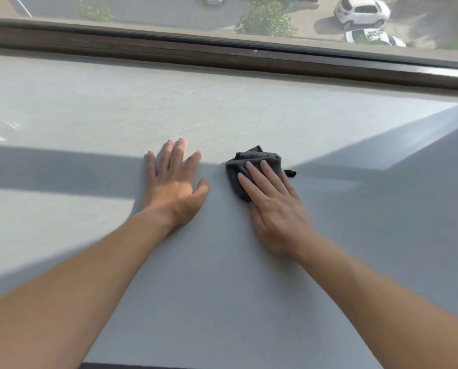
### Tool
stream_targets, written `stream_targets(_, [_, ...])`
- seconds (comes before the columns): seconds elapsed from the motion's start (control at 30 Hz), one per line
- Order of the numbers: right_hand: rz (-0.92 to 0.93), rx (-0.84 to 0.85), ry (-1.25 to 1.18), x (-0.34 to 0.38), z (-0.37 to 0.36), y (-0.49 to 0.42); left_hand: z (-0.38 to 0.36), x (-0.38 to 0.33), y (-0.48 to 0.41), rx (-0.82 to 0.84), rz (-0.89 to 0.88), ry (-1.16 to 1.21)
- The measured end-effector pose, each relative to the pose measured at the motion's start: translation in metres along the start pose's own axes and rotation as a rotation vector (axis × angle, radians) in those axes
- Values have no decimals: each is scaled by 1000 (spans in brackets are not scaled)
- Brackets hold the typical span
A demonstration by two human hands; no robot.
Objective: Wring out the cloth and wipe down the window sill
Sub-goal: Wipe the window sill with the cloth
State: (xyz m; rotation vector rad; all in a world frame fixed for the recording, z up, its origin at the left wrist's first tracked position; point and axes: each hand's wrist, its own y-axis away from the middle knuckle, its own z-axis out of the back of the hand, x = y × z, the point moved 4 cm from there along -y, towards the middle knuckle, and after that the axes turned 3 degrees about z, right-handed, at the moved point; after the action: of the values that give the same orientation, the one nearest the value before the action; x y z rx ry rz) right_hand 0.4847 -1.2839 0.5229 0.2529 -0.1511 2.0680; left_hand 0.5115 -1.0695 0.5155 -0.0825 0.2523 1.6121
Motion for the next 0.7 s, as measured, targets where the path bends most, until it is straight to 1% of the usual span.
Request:
stream_targets(0.03, [-49, -7, 0, -13, 4, 0, 1, 0, 1, 20, -5, 30])
stream_targets(0.13, [-355, -62, -20, -48, 12, 1, 3, -1, 2, 75, -37, 86])
stream_targets(0.17, [-410, -79, -28, -47, 11, 2, 5, -1, 3, 80, -53, 108])
stream_targets(0.2, [-425, -93, -37, -37, 9, 5, 7, -1, 4, 77, -69, 130])
stream_targets(0.23, [-401, -96, -38, -22, 5, 10, 9, -1, 8, 60, -86, 137])
stream_targets(0.27, [-337, -95, -34, -4, 0, 19, 11, -2, 15, 28, -98, 123])
stream_targets(0.37, [-80, -40, -7, 44, -14, 60, 9, -10, 56, -71, -77, 108])
stream_targets(0.43, [7, 4, -3, 39, -11, 75, 2, -12, 91, -58, -52, 120])
stream_targets(0.47, [-4, 2, 9, 28, -7, 78, -3, -12, 105, -25, -51, 102])
stream_targets(0.5, [-68, -2, 10, 15, -3, 80, -8, -9, 116, 8, -56, 75])
stream_targets(0.57, [-274, -28, -22, -3, 4, 82, -14, -5, 123, 31, -71, 26])
stream_targets(0.6, [-348, -52, -29, -1, 3, 83, -15, -5, 122, 26, -73, 9])
stream_targets(0.63, [-382, -69, -24, 10, 0, 84, -16, -6, 121, 18, -72, -1])
stream_targets(0.67, [-364, -76, -9, 26, -5, 88, -16, -7, 121, 14, -70, 1])
stream_targets(0.7, [-296, -73, 4, 45, -11, 95, -15, -7, 122, 10, -70, 20])
